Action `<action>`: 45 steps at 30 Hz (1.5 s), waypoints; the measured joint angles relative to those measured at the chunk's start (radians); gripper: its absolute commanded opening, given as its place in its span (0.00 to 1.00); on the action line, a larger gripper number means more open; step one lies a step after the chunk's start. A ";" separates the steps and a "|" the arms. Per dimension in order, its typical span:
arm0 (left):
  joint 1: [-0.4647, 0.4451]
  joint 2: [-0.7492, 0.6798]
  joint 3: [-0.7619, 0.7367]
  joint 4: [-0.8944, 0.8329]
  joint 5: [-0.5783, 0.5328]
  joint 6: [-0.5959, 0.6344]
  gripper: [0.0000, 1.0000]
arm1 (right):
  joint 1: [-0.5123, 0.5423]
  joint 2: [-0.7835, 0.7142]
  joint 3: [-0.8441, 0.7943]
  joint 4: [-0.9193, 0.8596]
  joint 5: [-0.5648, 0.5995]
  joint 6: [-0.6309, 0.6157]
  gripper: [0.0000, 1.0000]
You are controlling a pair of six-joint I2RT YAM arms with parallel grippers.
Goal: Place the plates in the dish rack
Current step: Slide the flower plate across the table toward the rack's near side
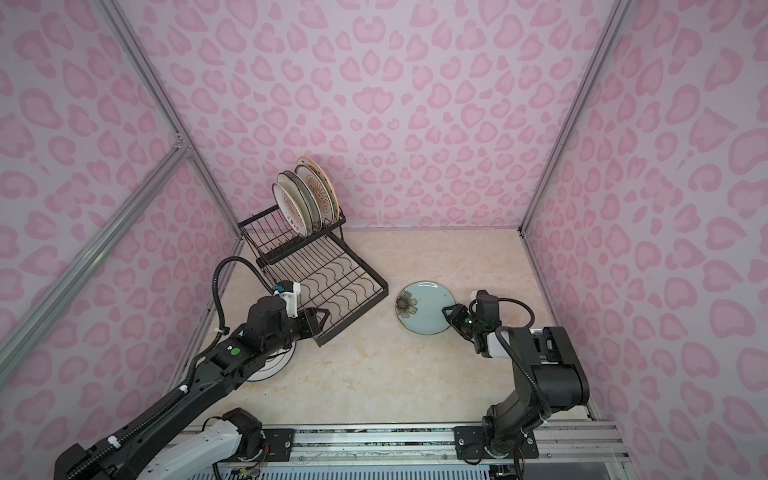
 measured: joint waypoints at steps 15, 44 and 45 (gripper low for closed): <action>-0.001 0.011 0.000 0.000 0.000 -0.007 0.52 | -0.041 0.050 -0.008 0.037 -0.074 0.000 0.13; -0.006 0.028 0.000 0.005 0.016 -0.026 0.56 | -0.090 -0.137 0.040 -0.219 -0.116 -0.039 0.00; -0.006 0.028 0.000 0.005 0.018 -0.026 0.56 | -0.091 -0.155 0.045 -0.237 -0.116 -0.044 0.00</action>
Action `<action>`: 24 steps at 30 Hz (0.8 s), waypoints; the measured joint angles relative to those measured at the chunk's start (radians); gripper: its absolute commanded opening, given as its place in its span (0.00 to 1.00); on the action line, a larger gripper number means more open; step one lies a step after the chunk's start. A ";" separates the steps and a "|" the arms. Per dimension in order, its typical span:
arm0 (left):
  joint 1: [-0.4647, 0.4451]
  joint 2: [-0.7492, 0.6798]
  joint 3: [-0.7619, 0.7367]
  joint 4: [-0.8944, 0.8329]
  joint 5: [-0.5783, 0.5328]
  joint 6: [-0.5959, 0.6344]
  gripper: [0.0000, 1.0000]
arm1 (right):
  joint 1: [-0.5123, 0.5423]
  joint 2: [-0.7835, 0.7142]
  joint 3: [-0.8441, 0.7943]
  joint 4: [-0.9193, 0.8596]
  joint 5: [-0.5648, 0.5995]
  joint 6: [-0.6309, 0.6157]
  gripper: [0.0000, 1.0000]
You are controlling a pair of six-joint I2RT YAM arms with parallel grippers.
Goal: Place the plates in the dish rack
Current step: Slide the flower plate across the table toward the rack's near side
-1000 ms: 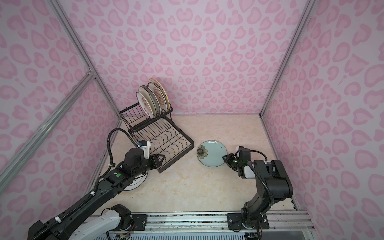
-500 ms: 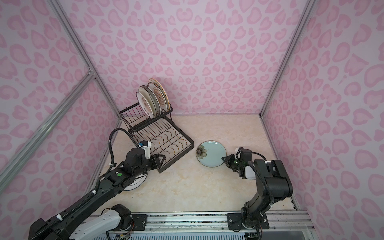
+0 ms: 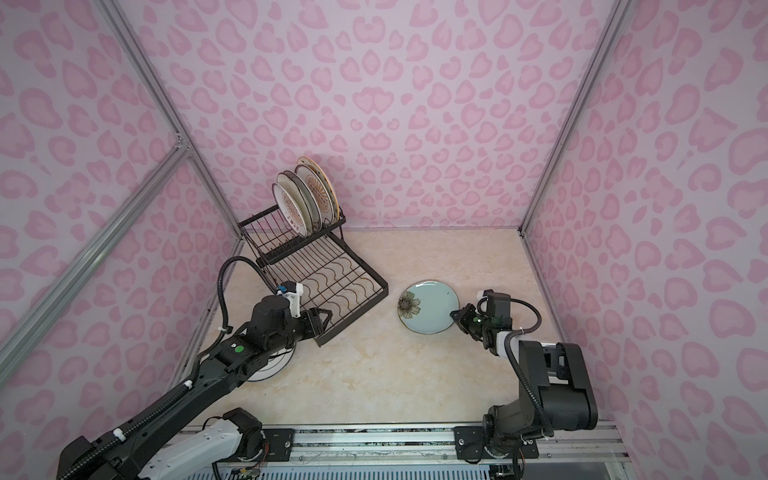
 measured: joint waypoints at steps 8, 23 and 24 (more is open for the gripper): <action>0.000 -0.002 0.000 0.006 0.002 0.000 0.56 | -0.006 -0.143 0.063 -0.113 -0.004 -0.039 0.00; 0.000 -0.010 -0.009 0.055 0.054 0.000 0.56 | 0.166 -0.184 0.127 -0.119 -0.034 -0.029 0.00; 0.000 -0.013 -0.010 0.056 0.054 0.000 0.56 | 0.187 -0.179 0.138 -0.113 -0.034 -0.028 0.00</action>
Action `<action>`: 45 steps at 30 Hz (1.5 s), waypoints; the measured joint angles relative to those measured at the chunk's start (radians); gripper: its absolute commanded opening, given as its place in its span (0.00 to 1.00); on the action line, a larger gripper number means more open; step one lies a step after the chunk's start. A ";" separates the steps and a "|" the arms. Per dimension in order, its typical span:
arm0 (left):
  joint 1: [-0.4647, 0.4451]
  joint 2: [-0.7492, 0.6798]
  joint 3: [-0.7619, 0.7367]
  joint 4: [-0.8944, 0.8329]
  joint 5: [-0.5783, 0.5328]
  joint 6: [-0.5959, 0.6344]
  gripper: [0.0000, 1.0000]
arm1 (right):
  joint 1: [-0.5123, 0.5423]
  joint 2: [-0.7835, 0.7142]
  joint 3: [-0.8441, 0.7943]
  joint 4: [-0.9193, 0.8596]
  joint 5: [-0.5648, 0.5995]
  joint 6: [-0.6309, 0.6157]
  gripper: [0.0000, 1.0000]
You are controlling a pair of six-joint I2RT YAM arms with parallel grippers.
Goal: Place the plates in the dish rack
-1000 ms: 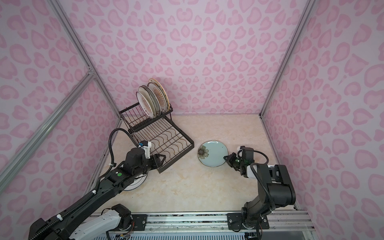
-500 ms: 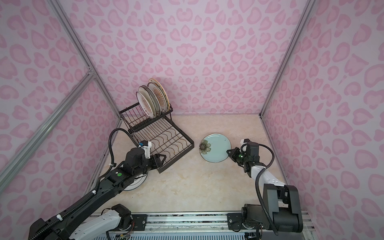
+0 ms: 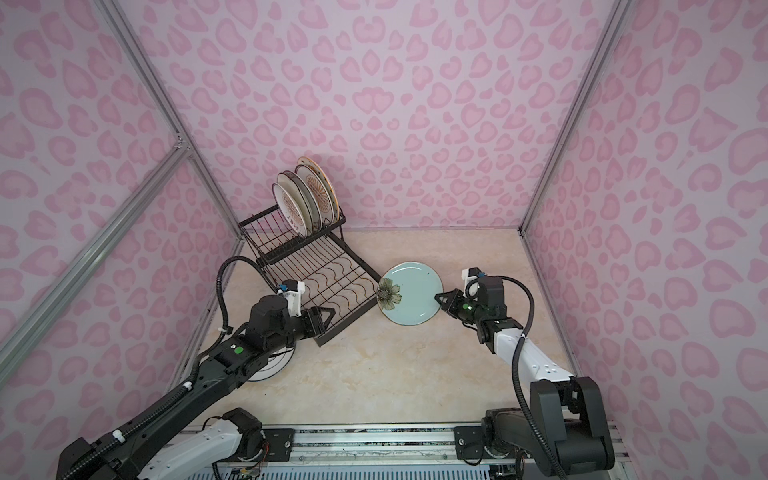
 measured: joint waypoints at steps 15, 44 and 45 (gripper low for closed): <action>0.000 0.009 -0.003 0.027 0.053 0.000 0.56 | 0.199 0.049 0.082 0.074 -0.027 -0.018 0.00; -0.001 0.016 0.000 0.040 0.070 0.001 0.37 | 0.328 0.149 0.149 0.196 -0.098 -0.010 0.00; -0.001 0.014 0.000 0.040 0.069 0.001 0.32 | 0.332 0.151 0.150 0.198 -0.100 -0.010 0.00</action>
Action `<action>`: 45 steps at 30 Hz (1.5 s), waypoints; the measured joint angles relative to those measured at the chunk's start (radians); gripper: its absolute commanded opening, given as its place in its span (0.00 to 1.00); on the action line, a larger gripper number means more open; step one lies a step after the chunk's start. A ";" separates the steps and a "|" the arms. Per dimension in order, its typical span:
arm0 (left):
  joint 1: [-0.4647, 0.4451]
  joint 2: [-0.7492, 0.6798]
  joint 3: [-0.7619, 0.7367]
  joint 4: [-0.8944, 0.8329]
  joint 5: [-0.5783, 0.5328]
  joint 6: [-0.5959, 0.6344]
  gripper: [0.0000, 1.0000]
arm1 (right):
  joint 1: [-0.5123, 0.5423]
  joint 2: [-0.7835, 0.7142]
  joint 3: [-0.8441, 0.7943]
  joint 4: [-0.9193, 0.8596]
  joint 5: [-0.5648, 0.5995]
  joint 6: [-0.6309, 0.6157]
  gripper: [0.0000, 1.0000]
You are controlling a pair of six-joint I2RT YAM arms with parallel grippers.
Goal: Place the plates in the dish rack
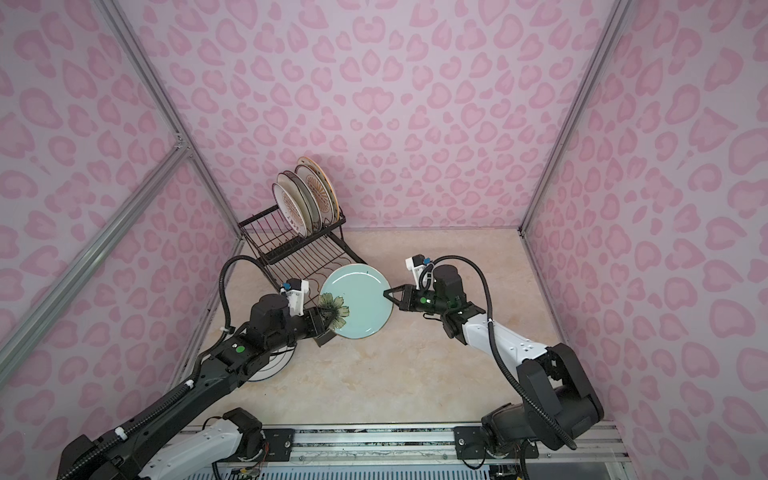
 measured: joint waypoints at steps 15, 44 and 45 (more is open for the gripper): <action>0.002 -0.021 0.000 -0.008 -0.016 -0.032 0.14 | 0.014 0.042 0.002 0.032 0.006 0.011 0.00; 0.006 -0.091 0.000 0.007 -0.089 -0.069 0.04 | 0.071 0.098 -0.002 0.161 0.034 0.111 0.26; 0.007 -0.092 0.000 0.007 -0.096 -0.072 0.04 | 0.074 0.103 -0.002 0.169 0.034 0.118 0.26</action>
